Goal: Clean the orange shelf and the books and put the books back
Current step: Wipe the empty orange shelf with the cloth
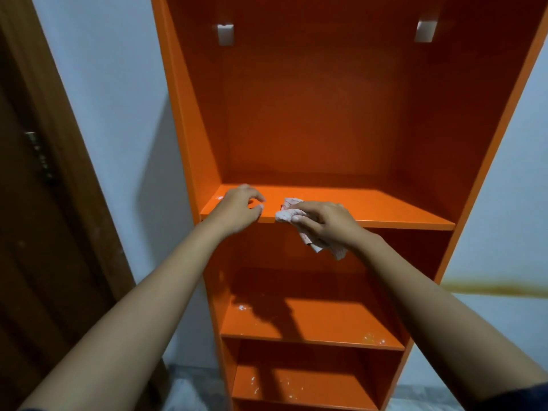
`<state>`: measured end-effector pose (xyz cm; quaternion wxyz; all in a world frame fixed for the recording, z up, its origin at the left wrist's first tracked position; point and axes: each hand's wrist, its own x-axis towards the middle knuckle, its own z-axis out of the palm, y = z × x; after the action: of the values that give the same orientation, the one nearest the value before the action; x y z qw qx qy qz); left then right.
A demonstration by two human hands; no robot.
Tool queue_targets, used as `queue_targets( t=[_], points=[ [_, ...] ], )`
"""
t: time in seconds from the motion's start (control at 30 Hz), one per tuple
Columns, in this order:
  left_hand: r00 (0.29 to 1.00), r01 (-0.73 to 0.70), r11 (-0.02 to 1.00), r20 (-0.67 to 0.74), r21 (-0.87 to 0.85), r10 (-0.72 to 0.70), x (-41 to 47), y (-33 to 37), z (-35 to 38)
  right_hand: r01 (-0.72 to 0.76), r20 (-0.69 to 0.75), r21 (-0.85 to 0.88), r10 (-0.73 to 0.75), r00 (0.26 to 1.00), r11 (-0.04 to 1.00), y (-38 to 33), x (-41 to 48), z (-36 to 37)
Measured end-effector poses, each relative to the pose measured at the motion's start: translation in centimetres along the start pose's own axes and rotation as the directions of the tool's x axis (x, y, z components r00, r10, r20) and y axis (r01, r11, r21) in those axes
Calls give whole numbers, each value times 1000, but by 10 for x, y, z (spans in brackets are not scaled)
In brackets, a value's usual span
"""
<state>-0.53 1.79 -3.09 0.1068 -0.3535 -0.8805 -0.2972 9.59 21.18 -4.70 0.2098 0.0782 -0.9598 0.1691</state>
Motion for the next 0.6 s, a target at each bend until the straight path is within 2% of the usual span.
queue_targets(
  t=[0.07, 0.1, 0.2, 0.27, 0.33, 0.4, 0.47, 0.53, 0.6],
  points=[
    [971, -40, 999, -238, -35, 31, -5, -1, -13, 6, -4, 151, -5, 1000, 988, -6, -1, -1],
    [931, -68, 997, -362, -46, 47, -8, -1, -20, 4, -9, 248, -2, 1000, 969, -10, -1, -2],
    [747, -120, 993, -660, -4, 87, -13, -2, -38, -3, -55, 446, 30, 998, 895, -14, 7, -9],
    [642, -127, 992, -761, 11, 91, -15, -4, -46, 17, -123, 473, 47, 991, 881, -11, 19, -17],
    [594, -113, 993, -800, 24, 87, -16, -10, -50, 15, -161, 483, 72, 984, 875, -3, 36, -21],
    [609, -87, 996, -792, -16, 40, -15, -22, -51, -28, -114, 503, 99, 988, 864, 7, 51, -17],
    [671, -71, 989, -740, -128, -47, -13, -35, -48, -89, 16, 494, 94, 995, 865, 17, 67, -4],
    [732, -82, 976, -677, -200, -78, -11, -42, -46, -87, 123, 332, 48, 991, 939, 25, 86, 10],
    [776, -76, 980, -628, -186, -60, -8, -44, -44, -31, 167, 244, -11, 986, 969, 25, 107, 22]
  ],
)
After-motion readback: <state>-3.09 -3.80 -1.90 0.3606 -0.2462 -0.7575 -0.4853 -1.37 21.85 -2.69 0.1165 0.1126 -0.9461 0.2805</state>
